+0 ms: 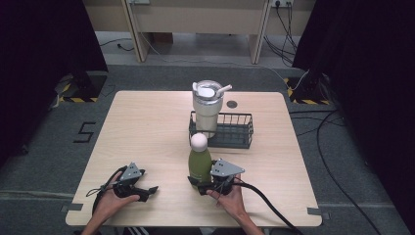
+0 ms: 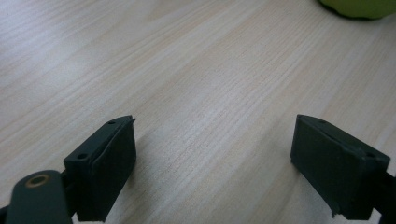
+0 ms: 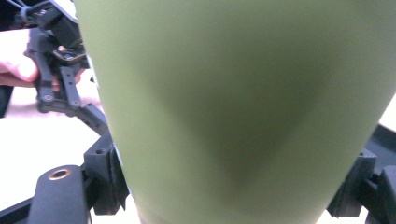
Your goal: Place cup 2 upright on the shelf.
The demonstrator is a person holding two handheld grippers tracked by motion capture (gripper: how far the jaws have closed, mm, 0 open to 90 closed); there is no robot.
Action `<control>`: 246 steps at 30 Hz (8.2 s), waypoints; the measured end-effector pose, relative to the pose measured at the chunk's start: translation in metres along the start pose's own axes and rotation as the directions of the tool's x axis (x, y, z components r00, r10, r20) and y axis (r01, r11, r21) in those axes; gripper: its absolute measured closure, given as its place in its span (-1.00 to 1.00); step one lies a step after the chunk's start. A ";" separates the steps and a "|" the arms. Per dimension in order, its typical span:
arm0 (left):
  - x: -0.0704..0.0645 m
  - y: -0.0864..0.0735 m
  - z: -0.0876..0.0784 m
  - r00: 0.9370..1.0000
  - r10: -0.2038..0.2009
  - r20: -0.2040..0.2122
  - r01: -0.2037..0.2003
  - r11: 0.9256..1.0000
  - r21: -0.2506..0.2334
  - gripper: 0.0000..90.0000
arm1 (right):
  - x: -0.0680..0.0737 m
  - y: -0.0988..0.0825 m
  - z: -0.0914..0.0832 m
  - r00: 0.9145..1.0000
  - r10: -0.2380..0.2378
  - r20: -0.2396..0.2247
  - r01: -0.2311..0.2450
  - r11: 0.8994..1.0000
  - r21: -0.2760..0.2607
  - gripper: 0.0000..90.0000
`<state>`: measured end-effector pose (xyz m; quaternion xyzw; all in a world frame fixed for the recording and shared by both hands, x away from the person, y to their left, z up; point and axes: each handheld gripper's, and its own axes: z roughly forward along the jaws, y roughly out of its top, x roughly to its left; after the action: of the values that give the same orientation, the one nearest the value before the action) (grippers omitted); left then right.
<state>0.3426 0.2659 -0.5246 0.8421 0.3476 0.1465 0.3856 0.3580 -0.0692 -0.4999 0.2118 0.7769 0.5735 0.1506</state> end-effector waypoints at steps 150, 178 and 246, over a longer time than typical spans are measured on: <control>0.000 0.000 0.000 1.000 0.000 0.002 0.000 1.000 -0.001 -0.70 | -0.125 0.104 -0.082 0.920 0.092 0.380 -0.073 0.995 -0.063 -0.54; 0.000 0.000 0.000 1.000 0.000 0.001 0.000 1.000 -0.002 -0.69 | -0.163 0.115 -0.062 0.893 0.128 0.433 -0.114 0.992 -0.058 -0.54; 0.000 0.000 0.000 1.000 0.000 0.002 0.000 1.000 -0.001 -0.69 | -0.183 0.065 -0.018 0.885 0.182 0.429 -0.183 0.982 -0.038 -0.54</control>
<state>0.3432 0.2658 -0.5247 0.8420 0.3470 0.1461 0.3864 0.5181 -0.1599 -0.4340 0.4056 0.7022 0.5226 0.2634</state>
